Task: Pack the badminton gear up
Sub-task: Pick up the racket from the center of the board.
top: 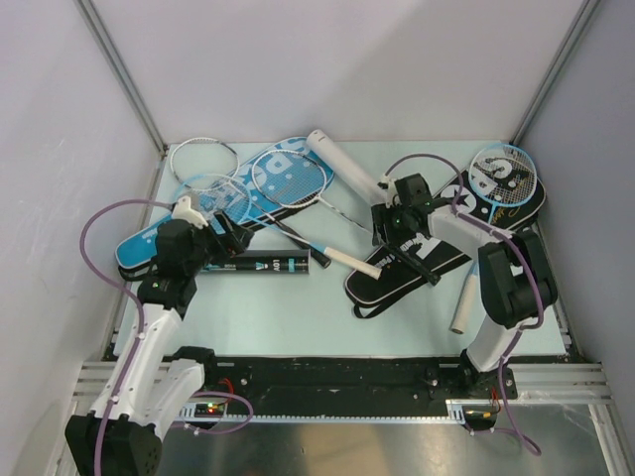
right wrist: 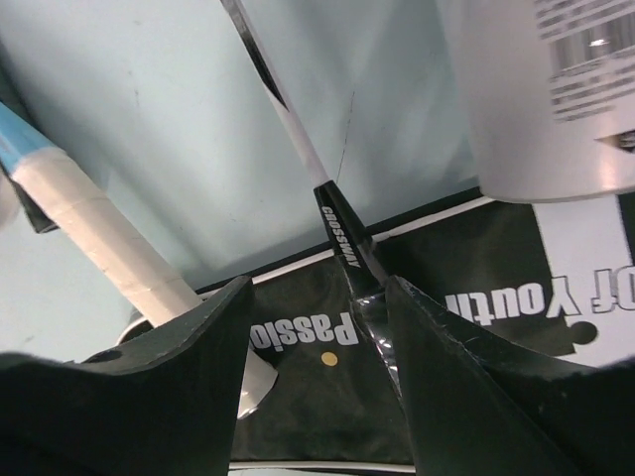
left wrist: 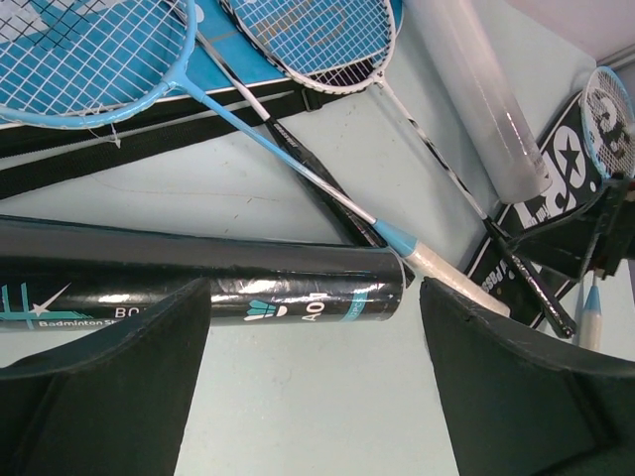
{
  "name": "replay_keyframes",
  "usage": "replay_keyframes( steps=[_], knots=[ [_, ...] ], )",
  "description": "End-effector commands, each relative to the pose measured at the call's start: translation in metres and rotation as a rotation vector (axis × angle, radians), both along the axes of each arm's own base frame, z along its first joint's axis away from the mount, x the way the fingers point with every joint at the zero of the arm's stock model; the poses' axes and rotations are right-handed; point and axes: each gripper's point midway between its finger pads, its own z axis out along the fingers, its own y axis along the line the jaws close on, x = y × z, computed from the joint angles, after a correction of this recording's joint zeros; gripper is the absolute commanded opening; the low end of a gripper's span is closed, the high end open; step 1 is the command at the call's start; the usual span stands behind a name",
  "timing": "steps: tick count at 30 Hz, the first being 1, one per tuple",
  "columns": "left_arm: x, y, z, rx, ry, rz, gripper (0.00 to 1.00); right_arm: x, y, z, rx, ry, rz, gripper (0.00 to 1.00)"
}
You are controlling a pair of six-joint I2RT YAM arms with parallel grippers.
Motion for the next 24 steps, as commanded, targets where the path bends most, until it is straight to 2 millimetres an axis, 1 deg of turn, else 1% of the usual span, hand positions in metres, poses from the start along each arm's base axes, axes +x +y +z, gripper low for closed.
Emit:
replay_keyframes(
  steps=[1,4,8,11,17,18,20,22,23,24],
  knots=[
    [0.0,0.003,0.014,0.013,-0.053,0.01,0.88,0.001,0.002,-0.019,-0.081,-0.014,0.028,0.6],
    [0.0,0.002,0.016,0.009,-0.054,0.006,0.87,0.002,0.003,-0.026,-0.109,-0.009,0.032,0.6],
    [0.001,-0.005,0.012,-0.012,-0.029,-0.017,0.85,0.004,0.008,-0.026,-0.113,-0.025,0.039,0.6],
    [0.0,-0.009,0.01,-0.017,-0.018,-0.03,0.85,0.007,0.013,-0.03,-0.113,-0.013,0.042,0.59],
    [-0.003,-0.011,0.007,-0.004,-0.023,-0.046,0.85,0.025,0.031,-0.034,-0.158,-0.028,0.086,0.57],
    [-0.004,-0.011,0.007,0.001,-0.026,-0.048,0.86,0.025,0.032,-0.038,-0.174,-0.018,0.088,0.56],
    [-0.005,-0.011,0.005,0.017,-0.031,-0.06,0.86,0.027,0.034,-0.042,-0.2,-0.015,0.086,0.51],
    [-0.007,-0.011,0.003,0.038,-0.033,-0.077,0.86,0.028,0.036,-0.042,-0.201,-0.018,0.085,0.36],
    [-0.009,-0.012,0.003,0.049,-0.035,-0.089,0.85,0.028,0.038,-0.039,-0.195,-0.021,0.084,0.25],
    [-0.011,-0.014,0.003,0.059,-0.037,-0.1,0.85,0.029,0.04,-0.031,-0.184,-0.036,0.08,0.16]
  ],
)
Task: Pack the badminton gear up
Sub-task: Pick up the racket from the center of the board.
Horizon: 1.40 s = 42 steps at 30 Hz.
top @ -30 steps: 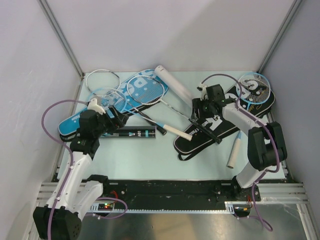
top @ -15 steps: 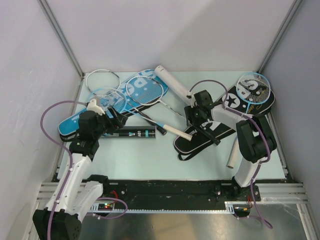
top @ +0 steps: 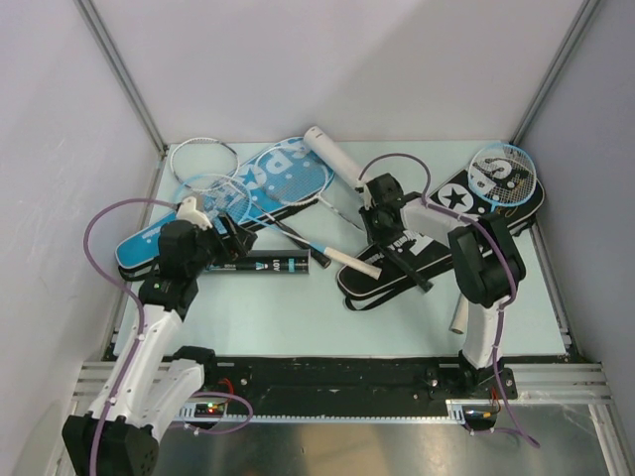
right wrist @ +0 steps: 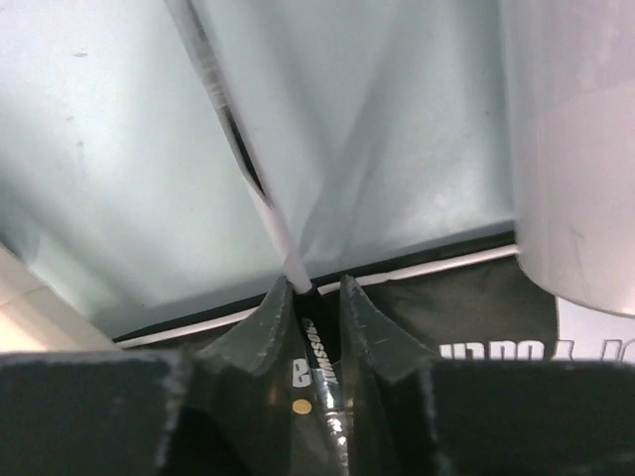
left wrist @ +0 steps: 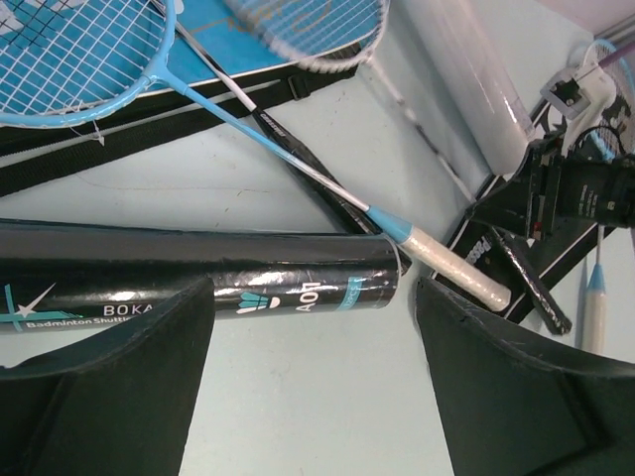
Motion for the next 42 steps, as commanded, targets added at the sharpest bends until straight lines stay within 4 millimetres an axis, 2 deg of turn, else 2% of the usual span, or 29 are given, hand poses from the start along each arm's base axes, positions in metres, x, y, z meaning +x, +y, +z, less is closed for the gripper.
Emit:
replay_keyframes(
  steps=[1,4,9,12,17,20,23,27,30,36,42],
  knots=[
    [-0.007,-0.006,0.004,0.064,-0.042,-0.071,0.85,0.009,0.017,0.018,0.037,-0.049,0.017,0.08],
    [-0.011,-0.013,0.009,0.122,-0.061,-0.106,0.83,0.004,0.024,0.052,0.102,-0.084,0.018,0.01],
    [-0.012,-0.036,0.027,0.114,-0.078,-0.163,0.81,-0.015,0.023,0.107,0.236,-0.117,-0.059,0.0],
    [-0.013,-0.056,0.039,0.095,-0.084,-0.213,0.79,-0.035,0.023,0.122,0.313,-0.103,-0.086,0.0],
    [-0.015,-0.082,0.042,0.076,-0.078,-0.267,0.8,-0.071,0.029,0.14,0.426,-0.089,-0.099,0.0],
    [-0.016,-0.102,0.04,-0.005,-0.058,-0.291,0.8,-0.094,0.038,0.146,0.499,-0.084,-0.131,0.0],
    [-0.01,-0.111,0.031,-0.112,-0.013,-0.228,0.8,-0.123,0.051,0.145,0.526,-0.103,-0.142,0.0],
    [-0.003,-0.123,0.012,-0.221,0.02,-0.16,0.82,-0.152,0.052,0.124,0.52,-0.126,-0.195,0.0],
    [0.009,-0.127,-0.005,-0.268,0.033,-0.087,0.83,-0.166,0.057,0.115,0.555,-0.145,-0.211,0.0],
    [0.041,-0.12,-0.033,-0.189,0.058,0.055,0.81,-0.193,0.073,0.109,0.553,-0.18,-0.188,0.0],
    [0.063,-0.121,-0.049,-0.128,0.073,0.126,0.81,-0.202,0.075,0.113,0.581,-0.203,-0.184,0.0]
  ],
)
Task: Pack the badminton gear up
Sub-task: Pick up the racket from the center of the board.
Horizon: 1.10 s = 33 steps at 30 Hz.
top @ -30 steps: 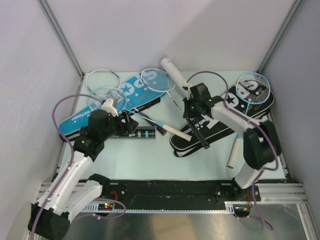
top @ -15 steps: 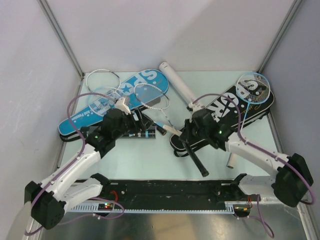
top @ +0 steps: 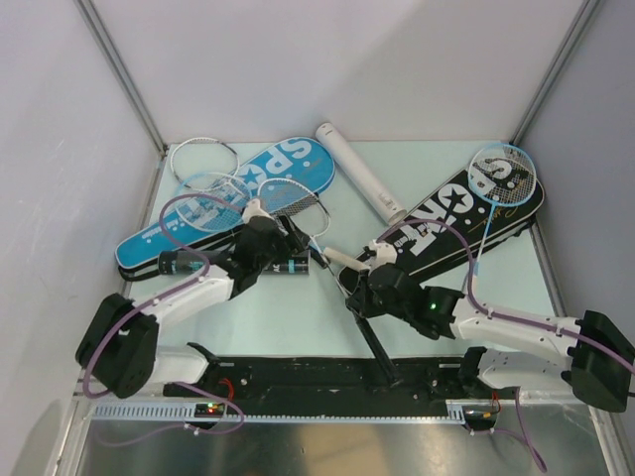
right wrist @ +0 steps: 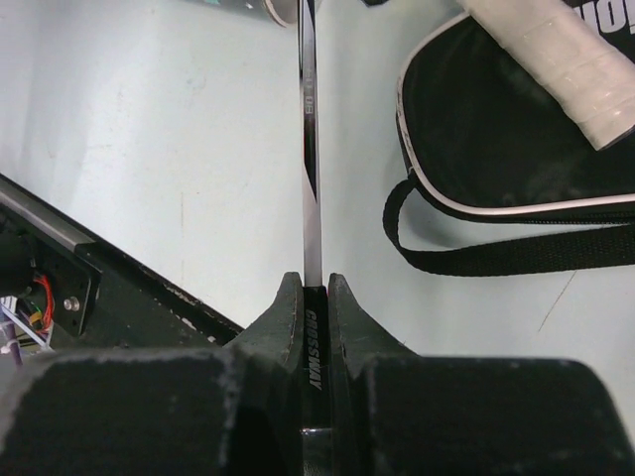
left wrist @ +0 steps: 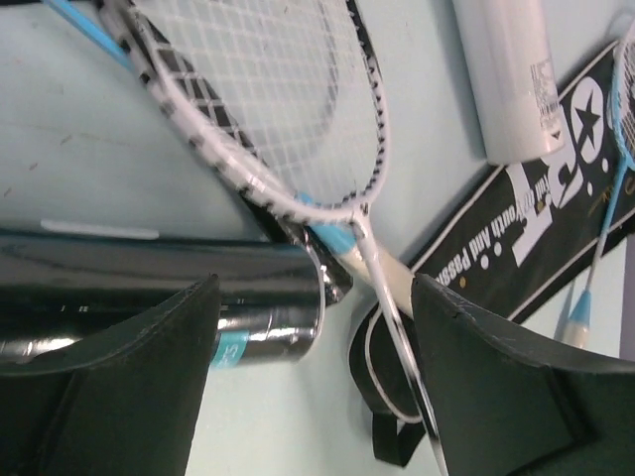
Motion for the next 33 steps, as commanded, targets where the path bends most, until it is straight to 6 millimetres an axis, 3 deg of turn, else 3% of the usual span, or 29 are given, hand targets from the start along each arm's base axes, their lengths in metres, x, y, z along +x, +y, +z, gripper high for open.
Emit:
replay_keyframes(
  steps=[1,14,18,21,26,33],
  knots=[
    [0.036,-0.004,0.025,-0.004,-0.098,0.106,0.81,0.013,0.007,0.031,0.126,-0.088,-0.074,0.0],
    [0.069,-0.013,0.017,0.021,-0.089,0.17,0.69,0.0,0.015,0.036,0.199,-0.1,-0.008,0.0],
    [0.07,-0.016,0.016,-0.018,-0.07,0.176,0.52,-0.004,0.017,0.031,0.202,-0.09,0.013,0.0],
    [0.066,-0.019,0.025,-0.061,-0.075,0.159,0.31,-0.007,0.023,0.038,0.232,-0.097,0.054,0.04],
    [0.058,-0.025,0.064,-0.129,-0.146,0.106,0.03,-0.012,0.024,0.051,0.28,-0.091,0.124,0.2],
    [0.04,-0.036,0.119,-0.256,-0.262,-0.001,0.0,-0.026,0.018,0.062,0.385,-0.03,0.264,0.68]
  ],
)
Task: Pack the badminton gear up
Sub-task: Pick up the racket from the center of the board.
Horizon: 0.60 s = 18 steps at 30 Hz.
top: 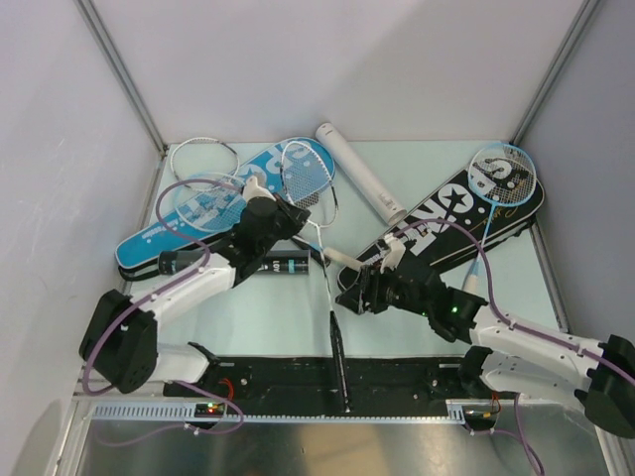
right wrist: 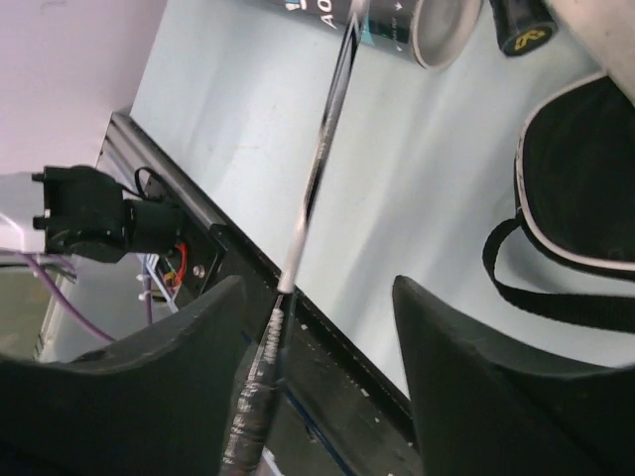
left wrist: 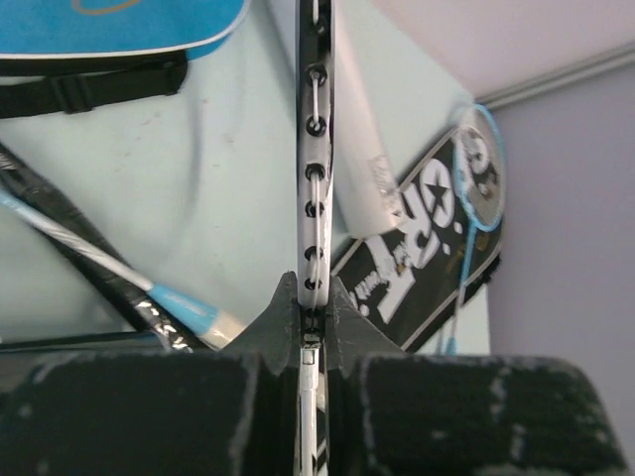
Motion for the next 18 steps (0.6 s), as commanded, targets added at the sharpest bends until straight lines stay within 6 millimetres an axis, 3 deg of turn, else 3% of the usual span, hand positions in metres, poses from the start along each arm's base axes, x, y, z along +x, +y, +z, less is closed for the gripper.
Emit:
replay_keyframes(
  steps=[1,5,11,18],
  knots=[
    [-0.011,-0.008,0.06,-0.108,-0.149,-0.077,0.0,-0.016,0.003,0.02,0.122,-0.004,0.137,0.73],
    [-0.025,-0.007,0.09,-0.18,-0.247,-0.114,0.0,-0.033,0.003,0.029,0.253,0.019,0.244,0.84],
    [-0.042,0.0,0.135,-0.271,-0.394,-0.135,0.0,-0.069,0.008,0.052,0.467,0.032,0.442,0.82],
    [-0.055,0.0,0.174,-0.385,-0.545,-0.17,0.0,-0.087,0.02,0.061,0.555,0.051,0.53,0.81]
  ],
)
